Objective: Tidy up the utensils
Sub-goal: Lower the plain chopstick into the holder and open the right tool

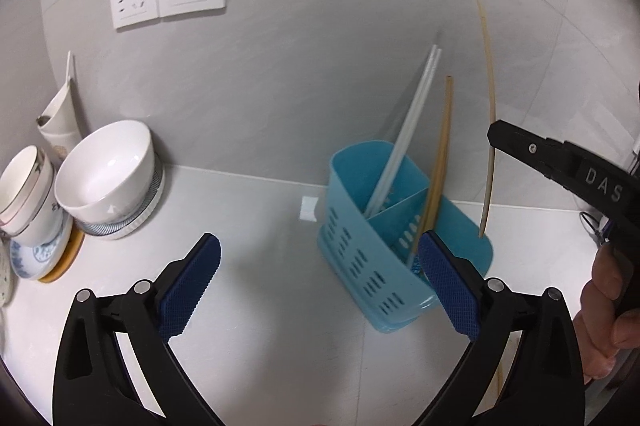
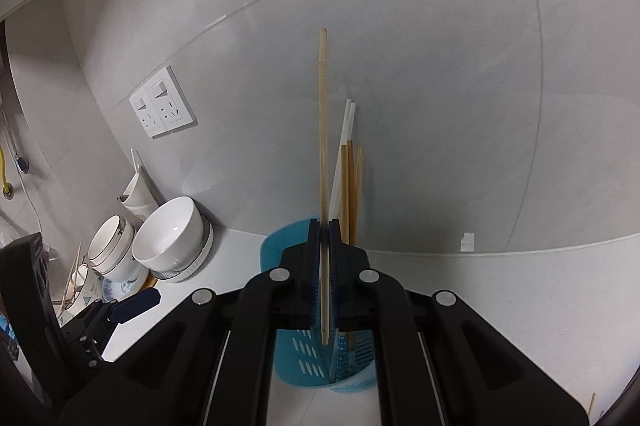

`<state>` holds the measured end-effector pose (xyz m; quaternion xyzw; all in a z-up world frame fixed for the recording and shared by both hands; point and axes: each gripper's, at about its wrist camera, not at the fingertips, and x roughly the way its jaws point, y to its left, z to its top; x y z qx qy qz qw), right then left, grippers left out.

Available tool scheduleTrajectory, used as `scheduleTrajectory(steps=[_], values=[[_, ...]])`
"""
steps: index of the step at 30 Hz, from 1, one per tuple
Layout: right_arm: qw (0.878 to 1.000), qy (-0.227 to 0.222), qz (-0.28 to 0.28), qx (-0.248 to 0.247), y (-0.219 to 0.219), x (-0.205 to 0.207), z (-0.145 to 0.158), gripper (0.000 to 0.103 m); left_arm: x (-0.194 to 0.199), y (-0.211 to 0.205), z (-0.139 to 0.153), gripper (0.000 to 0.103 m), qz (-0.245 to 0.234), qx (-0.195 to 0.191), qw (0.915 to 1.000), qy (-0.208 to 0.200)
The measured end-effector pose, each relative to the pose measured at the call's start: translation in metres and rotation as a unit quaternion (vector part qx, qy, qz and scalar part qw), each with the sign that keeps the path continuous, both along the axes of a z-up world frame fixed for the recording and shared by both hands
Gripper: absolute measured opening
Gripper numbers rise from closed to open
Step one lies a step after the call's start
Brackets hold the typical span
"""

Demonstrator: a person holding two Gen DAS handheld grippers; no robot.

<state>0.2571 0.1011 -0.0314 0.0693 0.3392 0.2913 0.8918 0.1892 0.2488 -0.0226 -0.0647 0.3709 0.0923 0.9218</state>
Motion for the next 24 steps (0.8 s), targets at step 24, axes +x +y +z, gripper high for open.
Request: scheduleTrajectory(steps=[24], values=[[0.998,0.033,-0.006,-0.050,0.015,-0.001,-0.054,0.006,0.004,0.017,-0.007,0.097,0.019,-0.011,0.9997,0.013]])
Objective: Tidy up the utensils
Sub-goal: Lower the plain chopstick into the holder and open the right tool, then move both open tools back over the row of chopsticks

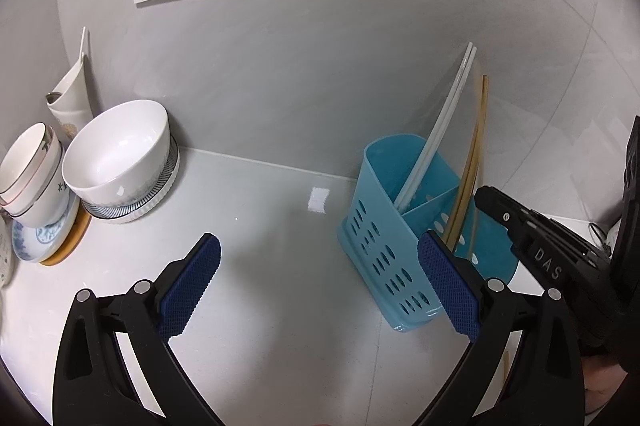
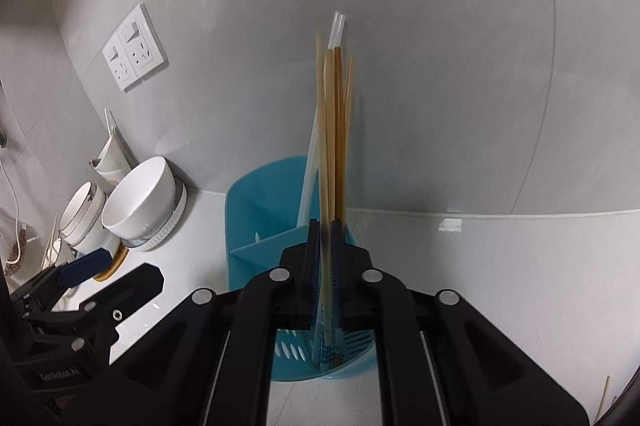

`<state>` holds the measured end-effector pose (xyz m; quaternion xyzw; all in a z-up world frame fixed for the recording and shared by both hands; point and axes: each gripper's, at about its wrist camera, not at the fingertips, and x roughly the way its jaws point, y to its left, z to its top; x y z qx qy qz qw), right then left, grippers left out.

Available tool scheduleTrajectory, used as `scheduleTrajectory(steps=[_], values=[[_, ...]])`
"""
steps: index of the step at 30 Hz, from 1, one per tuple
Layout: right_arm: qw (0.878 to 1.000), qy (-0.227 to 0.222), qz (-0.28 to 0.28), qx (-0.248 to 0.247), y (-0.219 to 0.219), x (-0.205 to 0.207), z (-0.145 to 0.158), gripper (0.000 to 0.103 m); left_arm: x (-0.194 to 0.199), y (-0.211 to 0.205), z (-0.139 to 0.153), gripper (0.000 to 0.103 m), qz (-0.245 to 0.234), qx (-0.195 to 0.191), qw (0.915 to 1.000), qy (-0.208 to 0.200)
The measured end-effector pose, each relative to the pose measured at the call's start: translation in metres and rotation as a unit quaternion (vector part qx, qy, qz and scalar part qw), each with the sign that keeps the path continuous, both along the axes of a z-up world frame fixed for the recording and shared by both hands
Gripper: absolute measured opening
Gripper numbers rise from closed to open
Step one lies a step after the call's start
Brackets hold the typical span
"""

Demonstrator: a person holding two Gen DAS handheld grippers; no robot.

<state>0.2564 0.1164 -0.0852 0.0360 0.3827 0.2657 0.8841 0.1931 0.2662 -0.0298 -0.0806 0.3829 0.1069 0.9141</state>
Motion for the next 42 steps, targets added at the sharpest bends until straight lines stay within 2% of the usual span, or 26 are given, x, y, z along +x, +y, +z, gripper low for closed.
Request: scheduleTrajectory(steps=[2,3,4,10,19,26,31,42], values=[[1.000,0.002,0.002,-0.005,0.000,-0.001,0.002,0.007,0.000,0.000,0.000,0.097,0.000,0.001,1.0000,-0.001],[1.000,0.002,0.002,-0.007,-0.001,-0.001,0.003,0.011,0.000,0.000,0.000,0.097,-0.001,0.000,1.0000,-0.002],[1.000,0.002,0.000,-0.011,-0.002,-0.002,0.005,0.024,0.000,0.000,0.000,0.097,-0.001,0.000,1.0000,-0.002],[0.999,-0.007,-0.012,-0.040,-0.015,-0.008,0.021,0.061,-0.002,-0.001,0.003,0.097,-0.003,-0.003,1.0000,-0.004],[0.997,-0.005,-0.038,-0.068,-0.057,-0.023,0.032,0.092,-0.010,-0.021,0.011,0.097,-0.023,-0.010,0.9997,-0.004],[0.993,0.008,-0.043,-0.112,-0.095,-0.041,0.032,0.095,-0.026,-0.047,0.016,0.097,-0.044,-0.022,0.9987,0.017],[0.990,0.025,-0.059,-0.129,-0.139,-0.060,0.026,0.095,-0.043,-0.073,0.011,0.097,-0.054,-0.022,0.9975,0.040],[0.979,0.091,-0.117,-0.139,-0.243,-0.085,-0.005,0.095,-0.064,-0.146,-0.022,0.097,-0.082,-0.016,0.9923,0.090]])
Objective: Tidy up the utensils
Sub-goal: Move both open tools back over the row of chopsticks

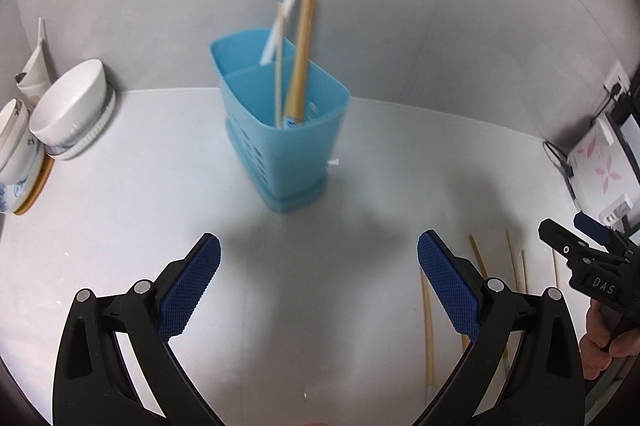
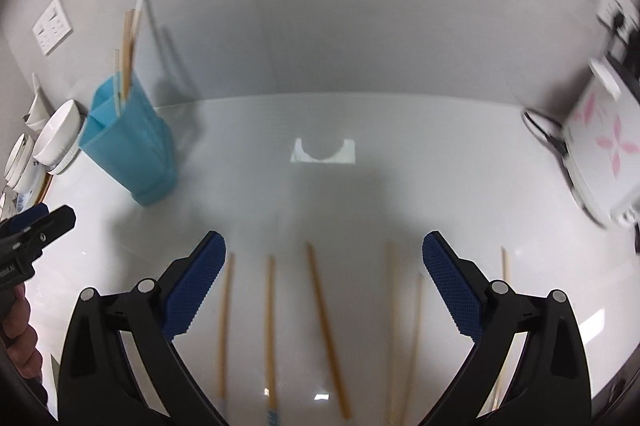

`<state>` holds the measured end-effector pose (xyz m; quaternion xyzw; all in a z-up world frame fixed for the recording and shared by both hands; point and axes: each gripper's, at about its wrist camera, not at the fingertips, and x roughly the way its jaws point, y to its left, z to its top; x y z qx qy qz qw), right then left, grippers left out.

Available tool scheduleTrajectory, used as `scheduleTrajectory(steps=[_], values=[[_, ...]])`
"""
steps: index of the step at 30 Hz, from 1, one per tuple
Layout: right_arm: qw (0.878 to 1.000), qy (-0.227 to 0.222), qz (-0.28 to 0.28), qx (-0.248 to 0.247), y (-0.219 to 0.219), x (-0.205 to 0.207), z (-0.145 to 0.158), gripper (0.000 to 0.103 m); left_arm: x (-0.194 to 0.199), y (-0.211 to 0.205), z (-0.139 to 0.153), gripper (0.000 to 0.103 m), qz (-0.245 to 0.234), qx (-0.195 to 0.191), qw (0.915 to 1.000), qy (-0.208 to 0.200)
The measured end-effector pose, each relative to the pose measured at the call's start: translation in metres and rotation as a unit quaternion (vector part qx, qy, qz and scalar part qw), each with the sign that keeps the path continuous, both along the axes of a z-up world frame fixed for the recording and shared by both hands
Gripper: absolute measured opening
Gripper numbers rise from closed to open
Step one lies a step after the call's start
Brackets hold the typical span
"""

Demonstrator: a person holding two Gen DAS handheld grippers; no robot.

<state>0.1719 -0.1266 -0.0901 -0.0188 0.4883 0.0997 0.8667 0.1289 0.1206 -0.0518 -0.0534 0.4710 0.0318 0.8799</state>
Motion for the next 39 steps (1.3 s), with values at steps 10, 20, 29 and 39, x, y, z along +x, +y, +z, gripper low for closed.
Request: scheduleTrajectory(steps=[10,20,29,39], values=[[0.999,0.040,-0.023,-0.019,-0.056,-0.014,-0.024,0.095,-0.011,-0.053,-0.048,0.097,-0.025,-0.007,0.9973,0.069],[0.993,0.102,-0.010,-0.053,-0.074,-0.031,-0.062,0.087,-0.032,-0.085,-0.088,0.097,-0.029,-0.001,0.9917,0.126],[0.985,0.158,-0.007,-0.061,-0.083,-0.038,-0.089,0.067,-0.045,-0.098,-0.108,0.096,-0.024,-0.001,0.9873,0.157],[0.976,0.210,-0.014,-0.049,-0.087,-0.028,-0.105,0.049,-0.045,-0.111,-0.126,0.095,-0.025,0.019,0.9802,0.195]])
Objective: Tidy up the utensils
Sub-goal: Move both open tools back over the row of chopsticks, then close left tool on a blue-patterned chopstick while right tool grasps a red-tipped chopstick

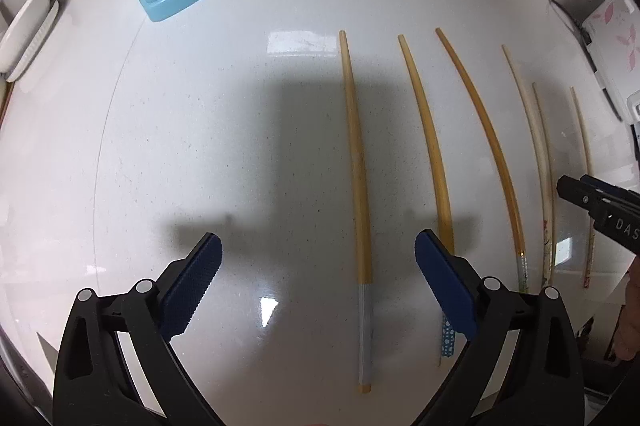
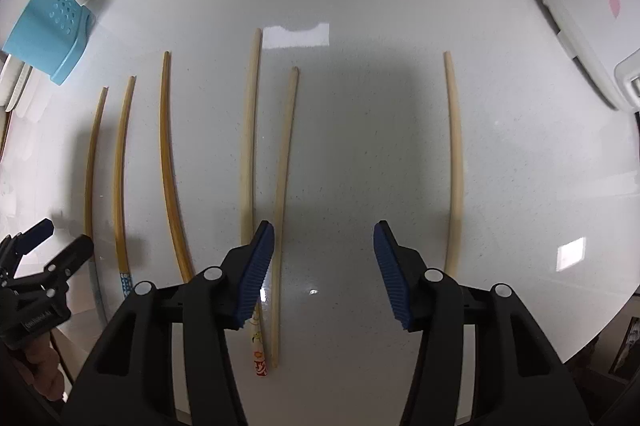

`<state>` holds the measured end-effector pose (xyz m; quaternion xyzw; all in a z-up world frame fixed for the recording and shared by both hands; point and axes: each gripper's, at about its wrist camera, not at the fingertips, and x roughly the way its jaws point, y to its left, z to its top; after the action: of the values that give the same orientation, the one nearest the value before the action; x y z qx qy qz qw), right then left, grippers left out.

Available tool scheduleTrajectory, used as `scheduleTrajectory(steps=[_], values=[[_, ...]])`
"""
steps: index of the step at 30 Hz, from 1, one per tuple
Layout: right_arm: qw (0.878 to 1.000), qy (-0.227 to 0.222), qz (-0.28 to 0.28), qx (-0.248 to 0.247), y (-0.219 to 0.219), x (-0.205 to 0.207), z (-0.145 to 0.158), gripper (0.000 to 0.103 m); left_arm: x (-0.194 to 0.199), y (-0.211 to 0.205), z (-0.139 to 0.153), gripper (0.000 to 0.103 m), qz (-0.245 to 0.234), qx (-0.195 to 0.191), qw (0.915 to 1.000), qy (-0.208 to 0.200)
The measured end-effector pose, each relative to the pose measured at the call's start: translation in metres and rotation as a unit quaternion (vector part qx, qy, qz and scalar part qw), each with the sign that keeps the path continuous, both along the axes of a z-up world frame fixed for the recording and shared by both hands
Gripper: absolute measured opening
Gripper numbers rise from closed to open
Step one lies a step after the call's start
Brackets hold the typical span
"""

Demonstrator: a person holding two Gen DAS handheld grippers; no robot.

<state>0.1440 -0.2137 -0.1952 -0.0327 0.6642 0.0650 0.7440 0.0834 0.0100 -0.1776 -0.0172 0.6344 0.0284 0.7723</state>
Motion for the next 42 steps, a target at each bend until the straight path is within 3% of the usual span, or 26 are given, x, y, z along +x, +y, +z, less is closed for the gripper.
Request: scheduleTrajectory(steps=[11,15,18,21,25,42], values=[[1.000,0.028,0.002,-0.003,0.015,0.022,-0.005,0.036,0.003,-0.005,-0.015,0.089,-0.005,0.019,0.9992,0.035],[0.999,0.038,0.004,-0.006,0.020,0.028,-0.005,0.024,0.005,-0.004,-0.016,0.086,0.001,0.013,0.9990,0.043],[0.999,0.043,0.007,-0.012,0.024,0.031,-0.006,0.017,0.007,-0.006,-0.015,0.078,0.000,0.012,0.9986,0.051],[0.999,0.049,0.005,-0.015,0.025,0.034,-0.006,0.011,0.007,-0.011,-0.011,0.063,-0.001,0.012,0.9981,0.060],[0.998,0.057,0.000,-0.018,0.023,0.037,-0.007,0.004,0.015,-0.008,-0.004,0.007,0.012,0.012,0.9977,0.066],[0.999,0.037,-0.004,-0.011,0.021,0.036,0.004,0.003,0.014,0.007,0.012,0.007,0.013,-0.011,0.9989,0.043]])
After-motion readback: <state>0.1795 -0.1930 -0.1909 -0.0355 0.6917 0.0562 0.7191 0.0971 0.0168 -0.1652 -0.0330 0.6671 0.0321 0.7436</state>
